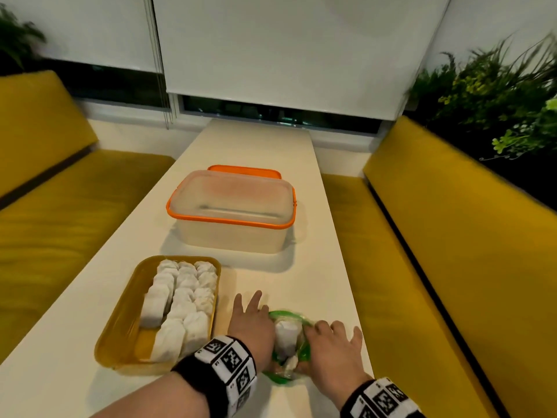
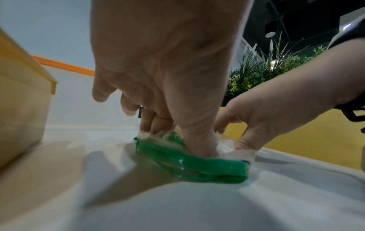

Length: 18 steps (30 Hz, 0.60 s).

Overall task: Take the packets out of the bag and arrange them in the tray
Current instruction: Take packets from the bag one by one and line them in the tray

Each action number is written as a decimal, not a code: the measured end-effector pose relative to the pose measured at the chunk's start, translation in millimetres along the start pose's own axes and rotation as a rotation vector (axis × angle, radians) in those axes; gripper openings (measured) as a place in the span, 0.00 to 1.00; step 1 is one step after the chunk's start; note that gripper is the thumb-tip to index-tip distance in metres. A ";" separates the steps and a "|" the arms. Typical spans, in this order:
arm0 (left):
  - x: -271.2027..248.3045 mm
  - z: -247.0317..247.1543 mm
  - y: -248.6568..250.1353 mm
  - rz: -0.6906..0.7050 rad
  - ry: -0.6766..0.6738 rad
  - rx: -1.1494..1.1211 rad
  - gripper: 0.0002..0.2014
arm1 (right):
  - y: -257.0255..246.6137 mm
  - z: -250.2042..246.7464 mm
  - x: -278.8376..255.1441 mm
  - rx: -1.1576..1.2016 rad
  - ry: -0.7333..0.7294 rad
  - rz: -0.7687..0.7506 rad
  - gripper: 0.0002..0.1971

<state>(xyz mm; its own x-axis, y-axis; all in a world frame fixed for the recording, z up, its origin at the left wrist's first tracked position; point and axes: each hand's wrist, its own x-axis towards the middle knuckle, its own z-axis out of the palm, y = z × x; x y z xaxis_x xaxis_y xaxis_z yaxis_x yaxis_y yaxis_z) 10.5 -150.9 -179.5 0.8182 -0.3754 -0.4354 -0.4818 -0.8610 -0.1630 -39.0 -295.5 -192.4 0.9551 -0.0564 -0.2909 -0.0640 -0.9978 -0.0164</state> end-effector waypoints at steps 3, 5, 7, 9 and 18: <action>-0.5 -2.2 -0.3 0.002 0.003 -0.003 0.41 | 0.2 -2.1 -0.4 -0.010 0.008 -0.008 0.34; -1.0 -3.8 -0.5 0.003 0.001 0.004 0.40 | -0.2 -3.6 0.1 -0.020 0.003 -0.015 0.34; -1.8 -4.1 -0.7 0.007 -0.001 0.002 0.39 | -1.0 -4.4 0.0 -0.016 -0.003 -0.012 0.34; -2.8 -4.4 -1.9 0.010 0.003 -0.001 0.38 | -1.9 -4.3 -0.4 0.005 -0.005 -0.005 0.34; -7.8 -4.7 -11.1 0.070 0.035 -0.049 0.43 | -1.8 -8.9 2.2 0.045 -0.071 0.019 0.35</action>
<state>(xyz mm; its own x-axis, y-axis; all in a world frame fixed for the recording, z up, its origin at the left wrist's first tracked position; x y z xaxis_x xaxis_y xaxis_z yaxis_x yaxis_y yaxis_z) 11.0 -140.0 -170.1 0.7939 -0.4466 -0.4126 -0.5231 -0.8476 -0.0892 -34.3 -294.2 -184.5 0.9308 -0.0712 -0.3586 -0.0964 -0.9939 -0.0529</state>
